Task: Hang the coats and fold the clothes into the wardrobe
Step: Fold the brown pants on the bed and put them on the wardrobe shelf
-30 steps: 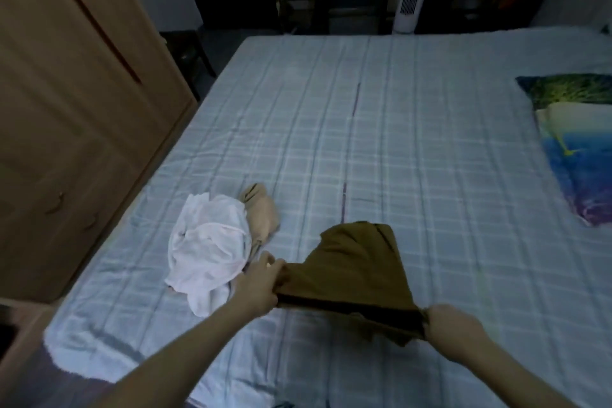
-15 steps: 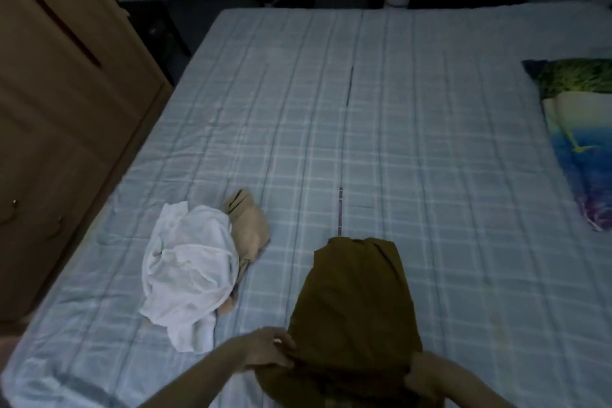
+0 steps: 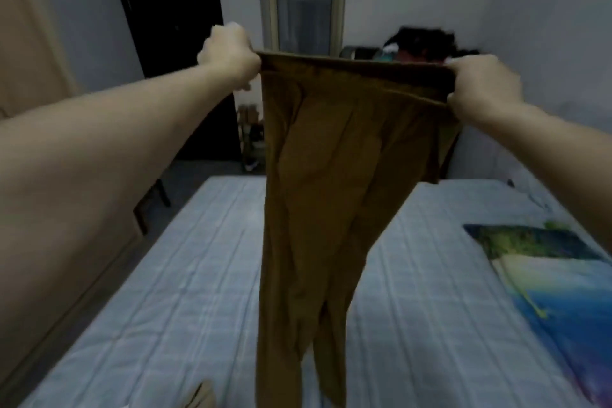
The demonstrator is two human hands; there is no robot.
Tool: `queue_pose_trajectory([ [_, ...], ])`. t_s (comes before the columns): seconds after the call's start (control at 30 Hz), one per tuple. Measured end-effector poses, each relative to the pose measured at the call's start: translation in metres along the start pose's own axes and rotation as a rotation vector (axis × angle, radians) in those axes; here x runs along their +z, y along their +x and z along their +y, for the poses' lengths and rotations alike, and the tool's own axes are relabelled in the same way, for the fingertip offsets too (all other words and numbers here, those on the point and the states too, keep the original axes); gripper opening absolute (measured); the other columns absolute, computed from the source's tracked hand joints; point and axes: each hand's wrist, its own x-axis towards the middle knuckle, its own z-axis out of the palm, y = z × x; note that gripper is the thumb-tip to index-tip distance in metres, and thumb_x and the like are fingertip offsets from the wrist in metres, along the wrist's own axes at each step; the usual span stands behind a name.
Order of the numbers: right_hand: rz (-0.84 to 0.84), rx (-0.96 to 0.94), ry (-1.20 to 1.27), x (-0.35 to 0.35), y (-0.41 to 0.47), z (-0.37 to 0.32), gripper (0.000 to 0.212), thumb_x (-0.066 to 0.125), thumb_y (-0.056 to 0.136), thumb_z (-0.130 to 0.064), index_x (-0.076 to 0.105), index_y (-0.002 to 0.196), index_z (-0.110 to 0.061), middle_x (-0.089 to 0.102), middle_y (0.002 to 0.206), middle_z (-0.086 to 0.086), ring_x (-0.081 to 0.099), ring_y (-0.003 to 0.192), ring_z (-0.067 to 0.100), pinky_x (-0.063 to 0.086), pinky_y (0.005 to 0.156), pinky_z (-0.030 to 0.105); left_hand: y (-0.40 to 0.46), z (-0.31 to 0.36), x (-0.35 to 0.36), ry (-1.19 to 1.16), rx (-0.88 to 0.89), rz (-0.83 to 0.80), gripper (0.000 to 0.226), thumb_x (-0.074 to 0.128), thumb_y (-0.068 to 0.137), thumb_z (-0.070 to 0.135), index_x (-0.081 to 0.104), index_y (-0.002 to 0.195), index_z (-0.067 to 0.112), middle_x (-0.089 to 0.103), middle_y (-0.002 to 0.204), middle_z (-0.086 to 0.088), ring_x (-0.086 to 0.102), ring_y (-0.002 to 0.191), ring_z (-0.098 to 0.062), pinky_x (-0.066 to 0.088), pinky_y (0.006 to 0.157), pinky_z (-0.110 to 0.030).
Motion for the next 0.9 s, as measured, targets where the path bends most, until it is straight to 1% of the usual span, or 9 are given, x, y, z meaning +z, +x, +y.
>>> queue_pose_trajectory([
  [0.1, 0.108, -0.050, -0.072, -0.030, 0.009, 0.003, 0.020, 0.059, 0.081, -0.005, 0.047, 0.095, -0.010, 0.053, 0.101, 0.018, 0.054, 0.090, 0.038, 0.041, 0.064, 0.041, 0.009, 0.038, -0.025, -0.821, -0.332, -0.246, 0.029, 0.034, 0.103, 0.017, 0.060, 0.102, 0.005, 0.073, 0.091, -0.014, 0.073, 0.066, -0.026, 0.054, 0.043, -0.032],
  [0.2, 0.088, 0.051, -0.026, -0.042, -0.006, 0.003, 0.032, 0.059, 0.081, -0.038, 0.049, 0.097, -0.011, 0.053, 0.092, 0.012, 0.055, 0.085, 0.035, 0.045, 0.069, 0.039, -0.012, 0.057, -0.029, -1.078, -0.323, -0.402, 0.021, 0.047, 0.100, 0.019, 0.059, 0.114, 0.010, 0.070, 0.105, -0.013, 0.070, 0.089, -0.028, 0.061, 0.062, -0.037],
  [0.3, -0.033, 0.266, -0.067, -0.041, -0.032, 0.009, 0.039, 0.052, 0.084, -0.048, 0.053, 0.094, -0.011, 0.056, 0.081, 0.011, 0.059, 0.079, 0.033, 0.050, 0.073, 0.038, -0.040, 0.053, -0.022, -0.817, -0.130, -0.470, 0.024, 0.057, 0.095, 0.021, 0.058, 0.118, 0.015, 0.065, 0.109, -0.007, 0.065, 0.099, -0.024, 0.059, 0.075, -0.035],
  [0.43, -0.504, 0.658, 0.218, -0.026, -0.082, 0.038, 0.036, 0.042, 0.097, -0.027, 0.063, 0.101, 0.002, 0.068, 0.101, 0.019, 0.069, 0.074, 0.031, 0.052, 0.063, 0.038, -0.080, 0.001, -0.008, 0.148, 0.465, -0.369, 0.035, 0.063, 0.087, 0.003, 0.053, 0.109, 0.028, 0.056, 0.101, 0.002, 0.058, 0.085, -0.015, 0.057, 0.068, -0.031],
  [0.5, -0.577, 0.722, 0.281, -0.012, -0.107, 0.054, 0.034, 0.043, 0.098, -0.021, 0.057, 0.116, 0.004, 0.062, 0.115, 0.021, 0.069, 0.075, 0.032, 0.054, 0.065, 0.041, -0.102, -0.023, 0.002, 0.383, 0.550, -0.285, 0.023, 0.062, 0.089, 0.009, 0.055, 0.099, 0.029, 0.057, 0.096, 0.001, 0.057, 0.082, -0.016, 0.055, 0.065, -0.035],
  [0.6, -0.491, 0.360, 0.178, 0.004, -0.136, 0.056, 0.027, 0.045, 0.092, -0.006, 0.058, 0.111, -0.020, 0.064, 0.109, 0.014, 0.064, 0.072, 0.026, 0.049, 0.050, 0.029, -0.138, -0.039, 0.026, 0.398, 0.280, -0.362, 0.009, 0.054, 0.093, 0.012, 0.059, 0.092, 0.020, 0.062, 0.090, -0.006, 0.060, 0.075, -0.020, 0.053, 0.060, -0.035],
  [0.73, -0.561, 0.050, 0.128, 0.016, -0.176, 0.043, 0.028, 0.050, 0.084, 0.004, 0.063, 0.082, -0.021, 0.066, 0.081, 0.004, 0.059, 0.068, 0.013, 0.041, 0.049, 0.023, -0.185, -0.056, 0.053, -0.613, -0.552, -0.713, 0.022, 0.037, 0.102, 0.009, 0.057, 0.095, 0.006, 0.068, 0.091, -0.011, 0.068, 0.078, -0.022, 0.057, 0.066, -0.043],
  [0.83, -0.716, 0.113, 0.173, 0.033, -0.224, 0.041, 0.005, 0.061, 0.087, -0.025, 0.058, 0.086, -0.022, 0.064, 0.086, 0.004, 0.058, 0.071, 0.013, 0.043, 0.053, 0.025, -0.237, -0.073, 0.074, -0.893, -0.636, -0.698, 0.022, 0.041, 0.097, 0.002, 0.059, 0.086, 0.010, 0.060, 0.080, -0.010, 0.058, 0.069, -0.018, 0.058, 0.054, -0.031],
  [0.9, -0.819, 0.233, 0.183, 0.052, -0.274, 0.048, 0.033, 0.054, 0.092, -0.045, 0.060, 0.078, -0.016, 0.062, 0.073, 0.004, 0.059, 0.058, 0.014, 0.043, 0.048, 0.025, -0.286, -0.098, 0.090, -0.742, -0.473, -0.735, 0.022, 0.043, 0.094, 0.002, 0.061, 0.087, 0.012, 0.058, 0.073, -0.008, 0.054, 0.061, -0.016, 0.050, 0.049, -0.023],
])
